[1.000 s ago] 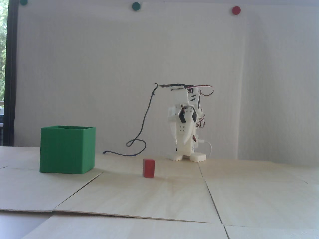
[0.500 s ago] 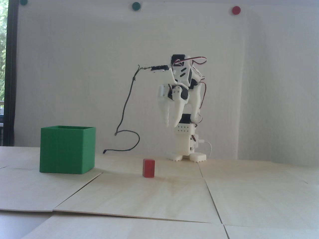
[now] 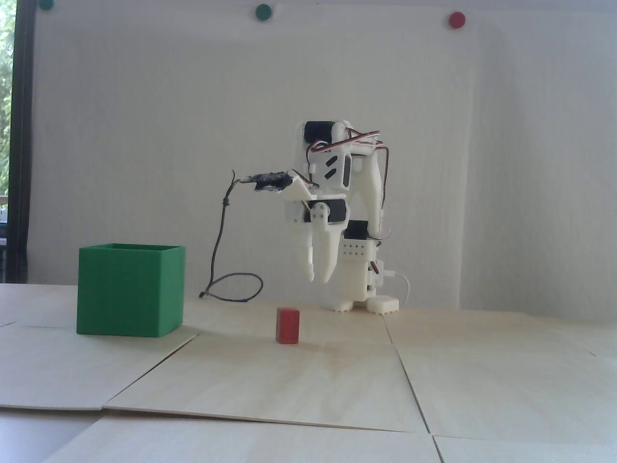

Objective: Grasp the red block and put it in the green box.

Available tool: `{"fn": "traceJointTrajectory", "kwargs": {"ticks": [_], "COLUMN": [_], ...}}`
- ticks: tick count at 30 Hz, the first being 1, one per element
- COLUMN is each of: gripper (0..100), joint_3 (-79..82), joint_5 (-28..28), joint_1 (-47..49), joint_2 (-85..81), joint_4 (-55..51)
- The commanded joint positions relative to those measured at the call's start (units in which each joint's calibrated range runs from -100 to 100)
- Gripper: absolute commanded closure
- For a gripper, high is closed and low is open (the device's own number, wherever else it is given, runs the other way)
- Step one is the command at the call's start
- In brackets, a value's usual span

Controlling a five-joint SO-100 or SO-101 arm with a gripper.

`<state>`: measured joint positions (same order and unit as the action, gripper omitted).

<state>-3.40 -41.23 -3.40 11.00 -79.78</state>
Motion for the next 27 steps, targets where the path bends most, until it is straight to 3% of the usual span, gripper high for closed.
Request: {"fn": "traceJointTrajectory", "kwargs": {"ticks": [1, 12, 19, 24, 27], "gripper": [92, 92, 92, 92, 92], "joint_3": [-8.93, -9.46, -8.93, -9.46, -8.93], "joint_5": [2.71, 7.96, 14.42, 14.0, 9.99], "joint_1": [-0.34, 7.46, 11.97, 10.04, 8.27], "joint_2": [3.09, 4.12, 4.12, 4.2, 4.12], "joint_4": [-0.82, -5.97, -8.33, -8.41, -8.92]}}
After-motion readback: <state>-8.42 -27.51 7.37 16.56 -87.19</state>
